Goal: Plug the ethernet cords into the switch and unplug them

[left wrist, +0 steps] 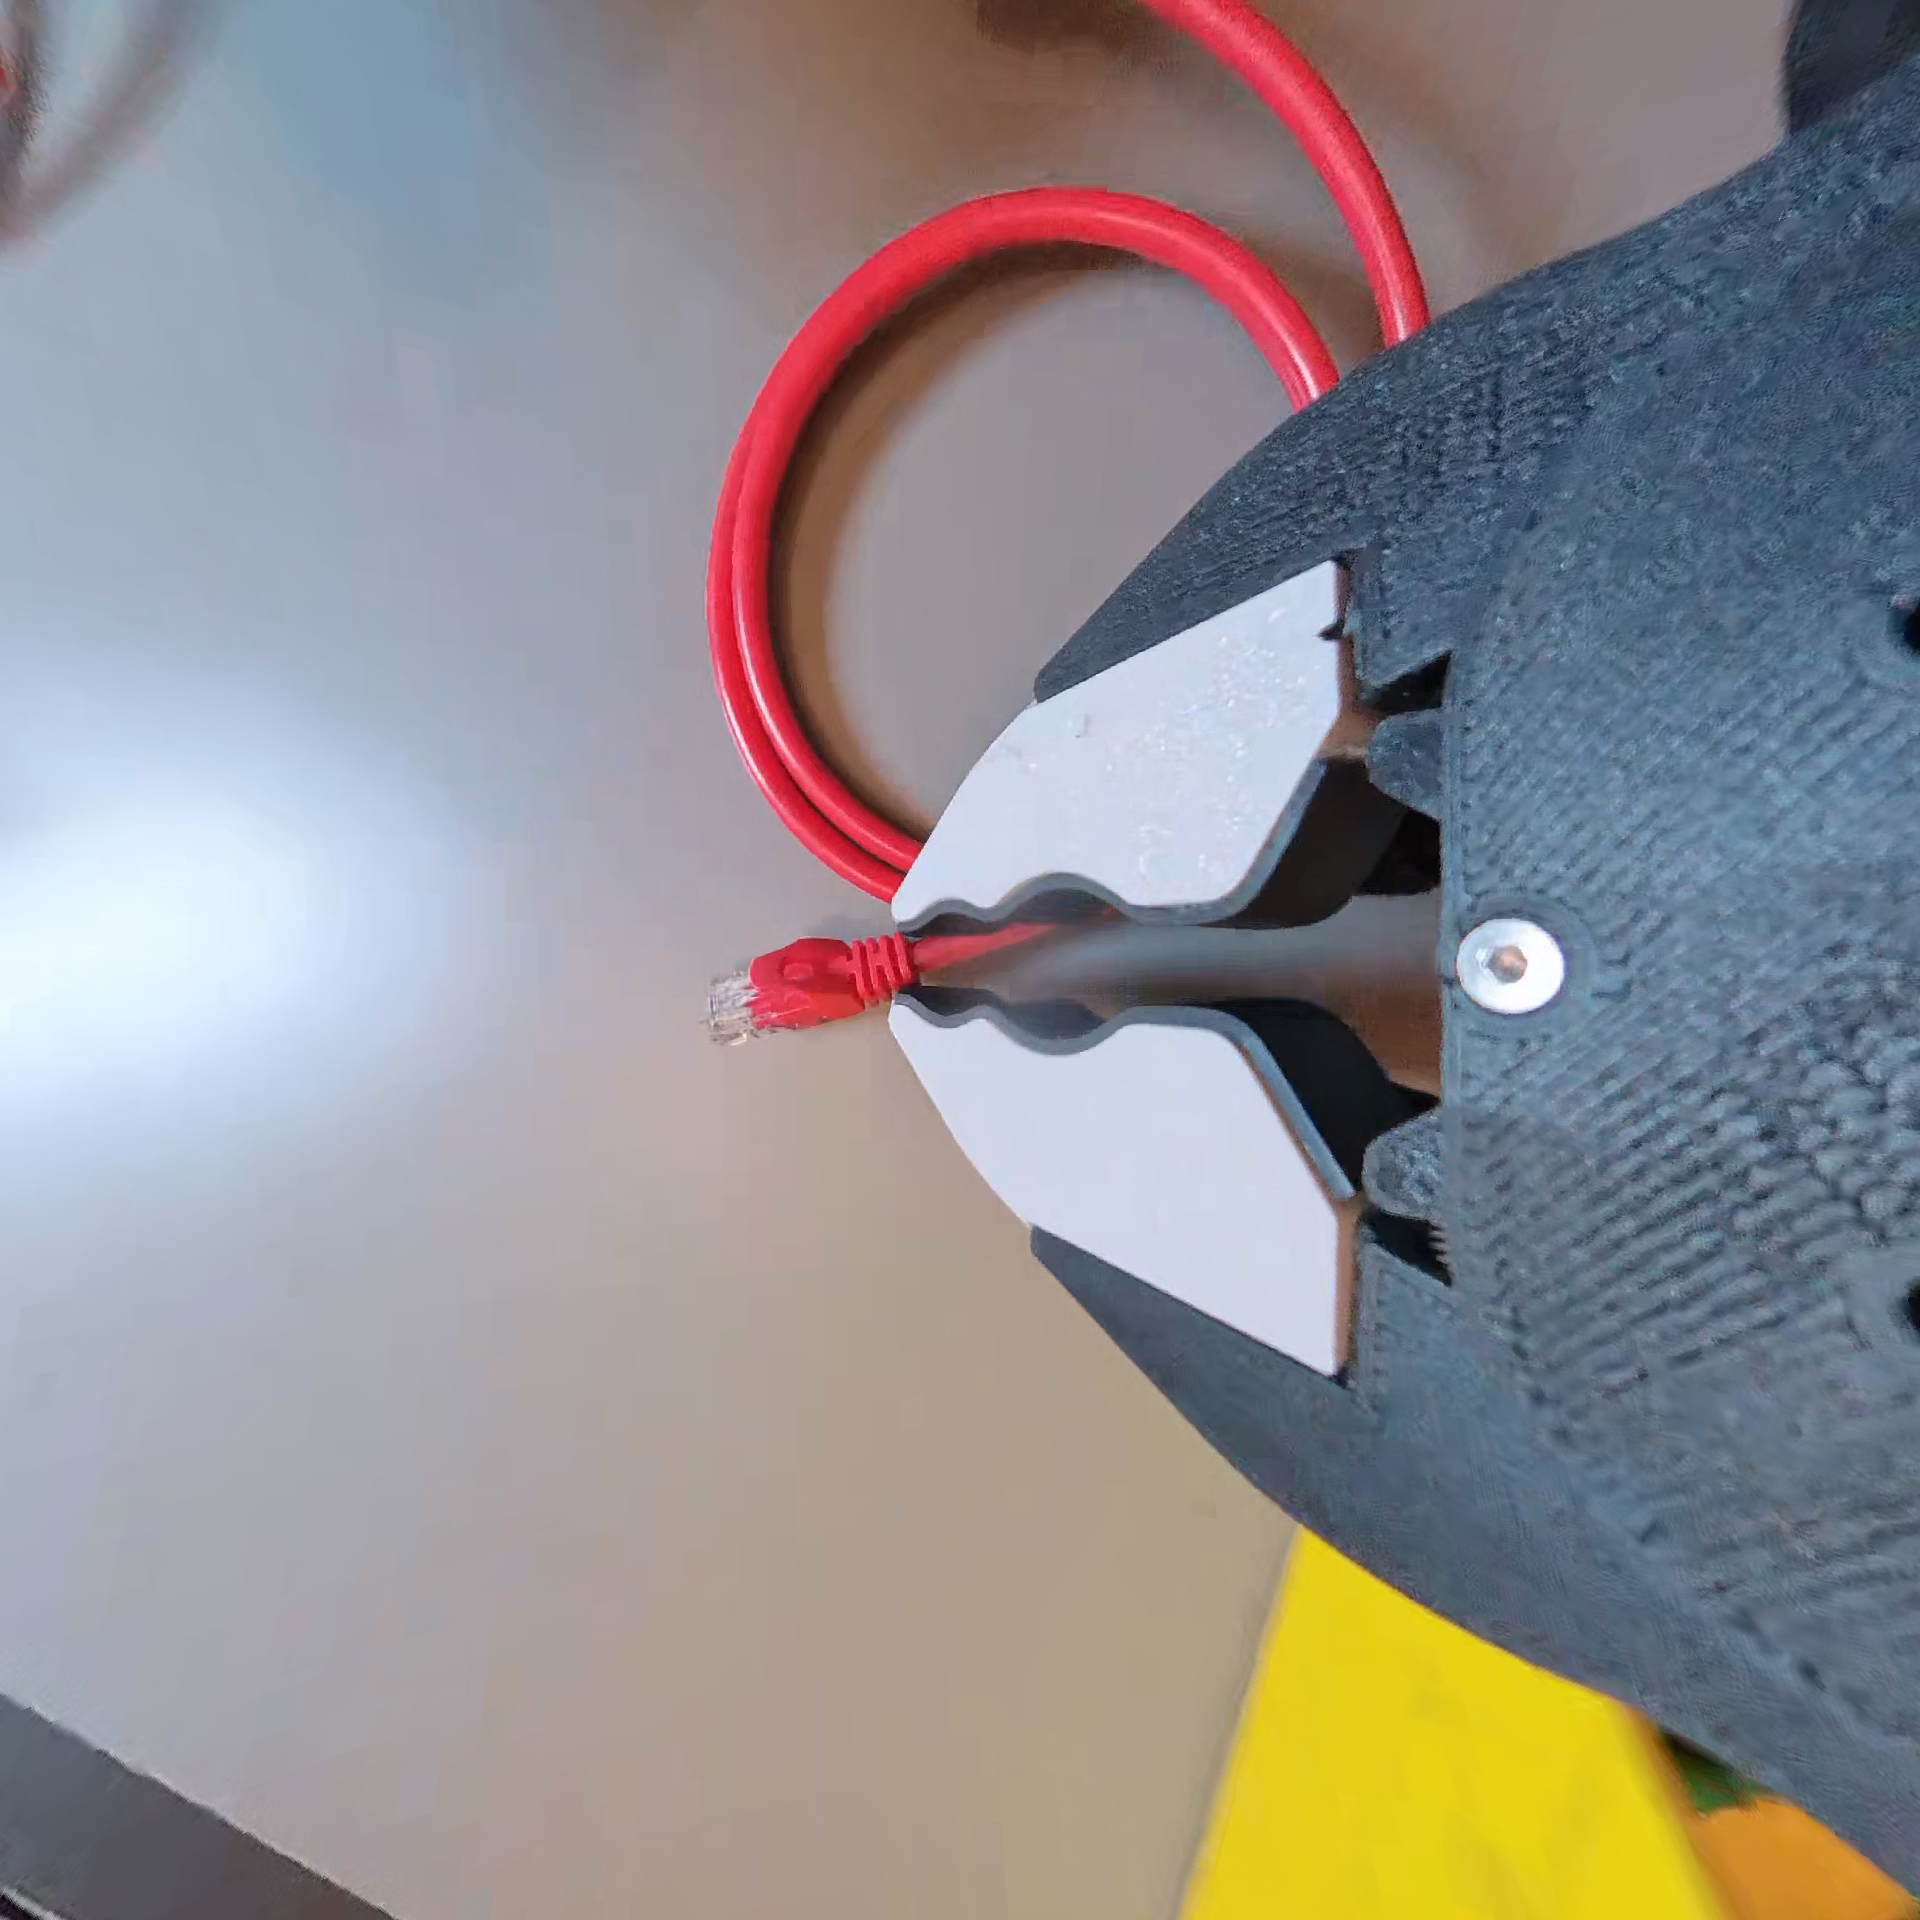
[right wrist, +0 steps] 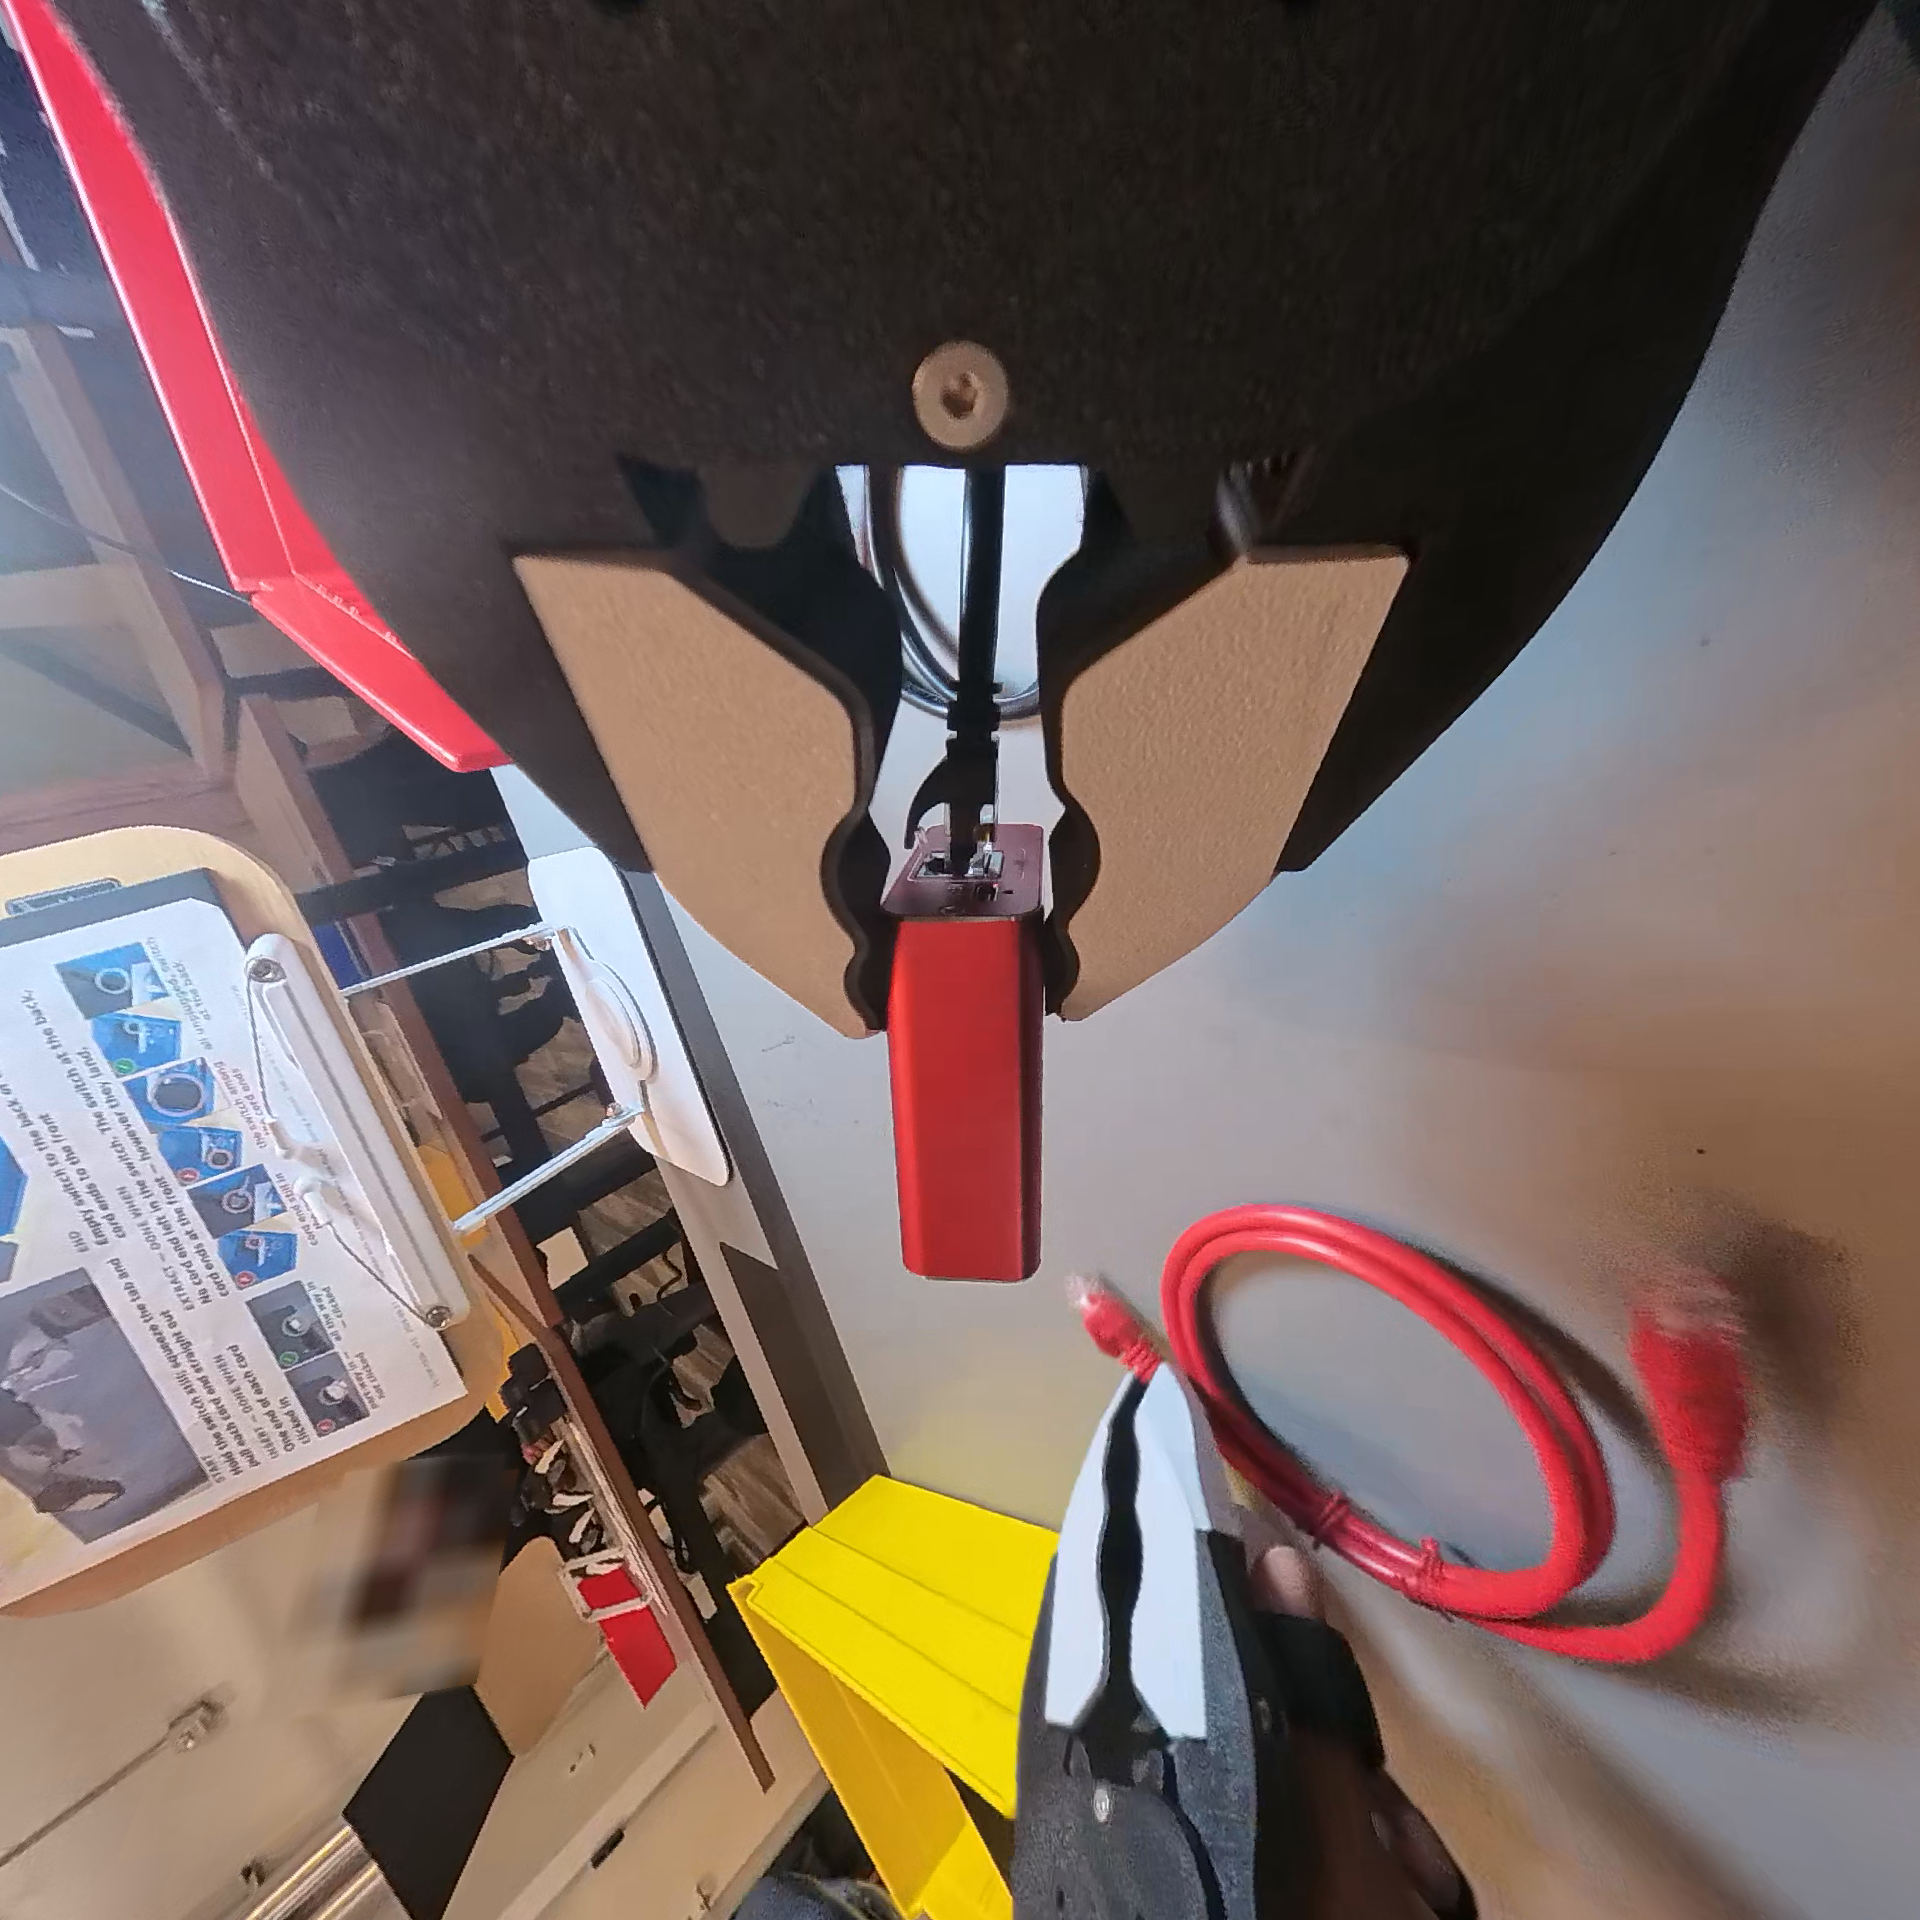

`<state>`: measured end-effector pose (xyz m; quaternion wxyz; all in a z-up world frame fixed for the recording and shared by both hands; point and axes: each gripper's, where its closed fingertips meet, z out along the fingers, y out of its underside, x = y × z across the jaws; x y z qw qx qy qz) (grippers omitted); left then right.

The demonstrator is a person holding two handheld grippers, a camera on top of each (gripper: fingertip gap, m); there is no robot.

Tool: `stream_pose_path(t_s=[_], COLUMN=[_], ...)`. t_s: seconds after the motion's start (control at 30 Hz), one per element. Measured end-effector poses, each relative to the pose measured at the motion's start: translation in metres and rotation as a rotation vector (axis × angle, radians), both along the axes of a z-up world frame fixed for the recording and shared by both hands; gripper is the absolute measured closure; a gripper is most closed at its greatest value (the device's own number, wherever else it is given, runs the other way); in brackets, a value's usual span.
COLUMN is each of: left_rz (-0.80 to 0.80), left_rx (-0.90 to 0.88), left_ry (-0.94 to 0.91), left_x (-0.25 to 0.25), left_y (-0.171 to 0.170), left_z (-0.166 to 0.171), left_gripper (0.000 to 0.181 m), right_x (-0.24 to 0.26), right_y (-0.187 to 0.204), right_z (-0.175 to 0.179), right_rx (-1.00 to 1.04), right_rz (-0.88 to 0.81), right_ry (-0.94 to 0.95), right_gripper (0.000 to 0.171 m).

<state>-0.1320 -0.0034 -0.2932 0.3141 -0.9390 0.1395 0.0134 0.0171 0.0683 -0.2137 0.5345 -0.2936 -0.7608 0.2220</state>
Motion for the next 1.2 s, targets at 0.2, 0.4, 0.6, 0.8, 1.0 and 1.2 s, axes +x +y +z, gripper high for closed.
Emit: stream_pose_path(t_s=[0.2,0.4,0.6,0.8,1.0,1.2], left_rz=[-0.496,-0.348,-0.286,-0.378,-0.496,-0.519], left_rx=[0.010,0.018,0.069,0.121,0.043,-0.141], left_ry=[-0.132,-0.074,0.061,-0.071,-0.446,-0.506], left_x=[0.077,0.084,0.084,0.093,0.113,0.122], left_y=[0.001,0.010,0.021,0.012,-0.018,-0.034], left_z=[0.009,0.009,-0.002,0.013,0.047,0.038], left_gripper=[0.172,0.157,0.166,0.169,0.169,0.169], right_x=[0.002,0.003,0.003,0.004,0.007,0.004], right_y=[-0.003,-0.002,-0.006,-0.008,-0.036,-0.056], right_z=[-0.002,-0.007,-0.010,-0.012,-0.015,-0.019], right_rx=[0.003,0.002,0.022,0.021,0.123,0.229], right_rz=[0.023,0.030,0.036,0.069,0.209,0.268], right_ry=[-0.003,-0.020,-0.031,-0.025,0.018,0.056], right_gripper=[0.144,0.144,0.144,0.144,0.144,0.144])
